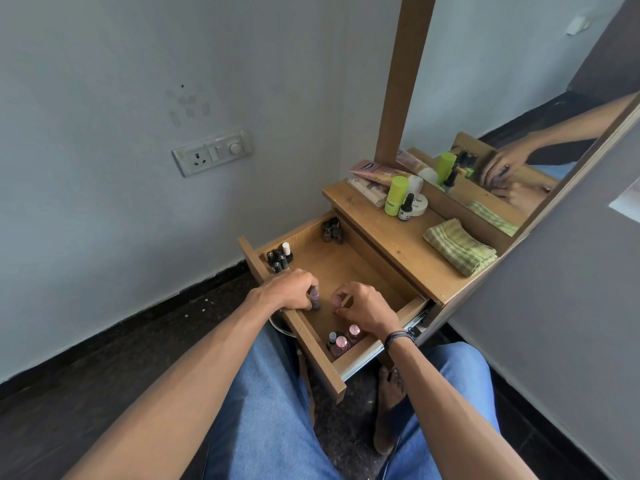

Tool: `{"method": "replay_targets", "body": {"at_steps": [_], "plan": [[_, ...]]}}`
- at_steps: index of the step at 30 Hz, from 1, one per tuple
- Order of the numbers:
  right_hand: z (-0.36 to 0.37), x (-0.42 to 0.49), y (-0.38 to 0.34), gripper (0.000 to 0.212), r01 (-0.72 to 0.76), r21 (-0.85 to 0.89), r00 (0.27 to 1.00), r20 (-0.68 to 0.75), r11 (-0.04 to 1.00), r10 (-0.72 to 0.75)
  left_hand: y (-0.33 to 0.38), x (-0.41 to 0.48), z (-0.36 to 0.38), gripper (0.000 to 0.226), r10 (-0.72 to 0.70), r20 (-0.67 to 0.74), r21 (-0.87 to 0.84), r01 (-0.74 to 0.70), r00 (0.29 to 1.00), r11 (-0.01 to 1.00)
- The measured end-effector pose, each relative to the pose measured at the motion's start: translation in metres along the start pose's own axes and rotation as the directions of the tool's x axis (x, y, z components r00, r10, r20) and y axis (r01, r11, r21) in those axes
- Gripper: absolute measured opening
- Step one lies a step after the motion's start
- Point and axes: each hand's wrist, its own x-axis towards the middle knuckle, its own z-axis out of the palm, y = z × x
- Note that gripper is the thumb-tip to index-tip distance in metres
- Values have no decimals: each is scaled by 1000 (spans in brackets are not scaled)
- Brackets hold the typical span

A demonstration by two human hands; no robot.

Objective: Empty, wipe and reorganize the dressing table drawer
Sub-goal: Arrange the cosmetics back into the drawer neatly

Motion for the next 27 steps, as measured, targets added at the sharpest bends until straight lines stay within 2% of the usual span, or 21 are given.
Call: {"method": "replay_targets", "body": {"at_steps": [6, 8, 11, 12, 18, 27], "plan": [[2, 1, 1, 24, -34, -29, 998, 52, 999, 36, 5, 0, -5, 39, -79, 74, 92, 72, 994, 993], [1, 2, 1, 22, -38, -23, 997, 59, 999, 39, 3, 1, -7, 35, -107, 77, 112, 98, 991, 989], [1, 2, 1, 18, -46, -31, 997, 67, 998, 48, 3, -3, -9, 10, -114, 61, 133, 105, 992, 985], [1, 2, 1, 16, -51, -41, 996, 71, 998, 54, 1, -3, -8, 7, -117, 45, 130, 110, 992, 985], [5, 4, 2, 22, -71, -101, 992, 94, 992, 80, -2, -2, -1, 26, -118, -27, 58, 120, 993, 991], [7, 7, 2, 27, -84, -153, 986, 130, 985, 105, 3, -6, -1, 16, -40, -71, -15, 39, 997, 999]]}}
